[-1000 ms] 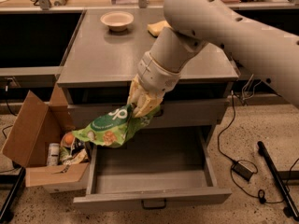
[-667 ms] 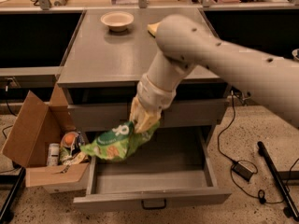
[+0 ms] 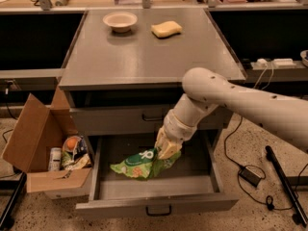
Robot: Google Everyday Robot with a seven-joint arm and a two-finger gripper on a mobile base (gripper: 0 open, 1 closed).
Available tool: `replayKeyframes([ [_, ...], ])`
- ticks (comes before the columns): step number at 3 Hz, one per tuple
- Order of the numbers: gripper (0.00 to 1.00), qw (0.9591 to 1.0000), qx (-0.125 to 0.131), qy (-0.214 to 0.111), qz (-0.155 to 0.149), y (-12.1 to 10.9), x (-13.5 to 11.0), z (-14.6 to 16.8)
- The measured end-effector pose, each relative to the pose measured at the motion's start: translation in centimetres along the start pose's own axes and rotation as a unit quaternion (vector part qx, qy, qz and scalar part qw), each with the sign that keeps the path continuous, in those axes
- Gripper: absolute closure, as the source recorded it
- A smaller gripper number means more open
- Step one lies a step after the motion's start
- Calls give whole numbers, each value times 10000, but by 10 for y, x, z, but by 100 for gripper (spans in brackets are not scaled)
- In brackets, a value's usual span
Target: Place green rice chip bag into middle drawer
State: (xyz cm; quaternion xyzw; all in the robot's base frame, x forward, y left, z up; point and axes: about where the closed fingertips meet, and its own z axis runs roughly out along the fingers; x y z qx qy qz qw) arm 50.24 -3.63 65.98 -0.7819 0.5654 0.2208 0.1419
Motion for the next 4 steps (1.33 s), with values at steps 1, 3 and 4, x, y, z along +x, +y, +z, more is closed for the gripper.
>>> replayKeyframes([
  [1,100,9974,176,144,685,2,61,34],
  [3,97,9825,674,88,1731,9,132,74],
  [4,75,9755,845,-2,2031,14,153,83],
])
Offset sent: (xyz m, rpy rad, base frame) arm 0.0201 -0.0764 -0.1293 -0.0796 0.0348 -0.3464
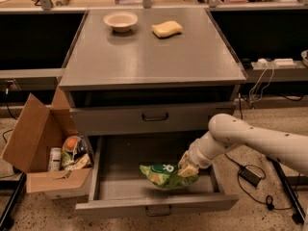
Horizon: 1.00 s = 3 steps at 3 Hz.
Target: Place green rice chip bag into middle drawer
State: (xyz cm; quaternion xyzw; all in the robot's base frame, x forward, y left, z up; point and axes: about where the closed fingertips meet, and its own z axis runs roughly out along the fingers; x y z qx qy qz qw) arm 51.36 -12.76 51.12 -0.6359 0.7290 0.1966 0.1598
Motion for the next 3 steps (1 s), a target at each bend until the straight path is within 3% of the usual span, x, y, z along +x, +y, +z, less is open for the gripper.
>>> replayKeyframes([
  [1,43,9995,89,-147,264,1,19,9],
  [2,12,9993,92,-171,317,1,27,10],
  [3,0,9996,23,-132,267,2,29,3],
])
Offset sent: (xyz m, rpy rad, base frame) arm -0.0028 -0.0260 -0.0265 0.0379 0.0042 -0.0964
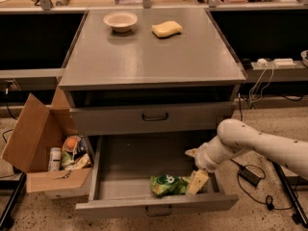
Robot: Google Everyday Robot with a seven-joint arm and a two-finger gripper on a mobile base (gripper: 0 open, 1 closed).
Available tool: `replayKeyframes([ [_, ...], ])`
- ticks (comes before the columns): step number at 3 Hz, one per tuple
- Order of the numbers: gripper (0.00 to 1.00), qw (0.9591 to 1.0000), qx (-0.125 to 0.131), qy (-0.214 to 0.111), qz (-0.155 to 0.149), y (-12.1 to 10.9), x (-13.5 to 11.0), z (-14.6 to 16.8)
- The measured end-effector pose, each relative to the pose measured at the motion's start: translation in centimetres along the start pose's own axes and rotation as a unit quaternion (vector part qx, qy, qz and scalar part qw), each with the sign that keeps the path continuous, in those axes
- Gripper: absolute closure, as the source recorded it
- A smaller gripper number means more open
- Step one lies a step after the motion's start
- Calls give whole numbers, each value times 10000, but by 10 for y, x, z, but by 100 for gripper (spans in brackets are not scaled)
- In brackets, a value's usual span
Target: Place green rice chip bag into middle drawer
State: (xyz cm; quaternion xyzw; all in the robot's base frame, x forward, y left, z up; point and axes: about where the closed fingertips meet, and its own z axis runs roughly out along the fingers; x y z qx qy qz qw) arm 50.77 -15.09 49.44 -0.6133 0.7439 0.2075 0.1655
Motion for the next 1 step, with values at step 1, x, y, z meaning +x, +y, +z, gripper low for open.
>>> replayKeyframes([
  [1,0,9992,-146,-214,-306,1,-13,-33],
])
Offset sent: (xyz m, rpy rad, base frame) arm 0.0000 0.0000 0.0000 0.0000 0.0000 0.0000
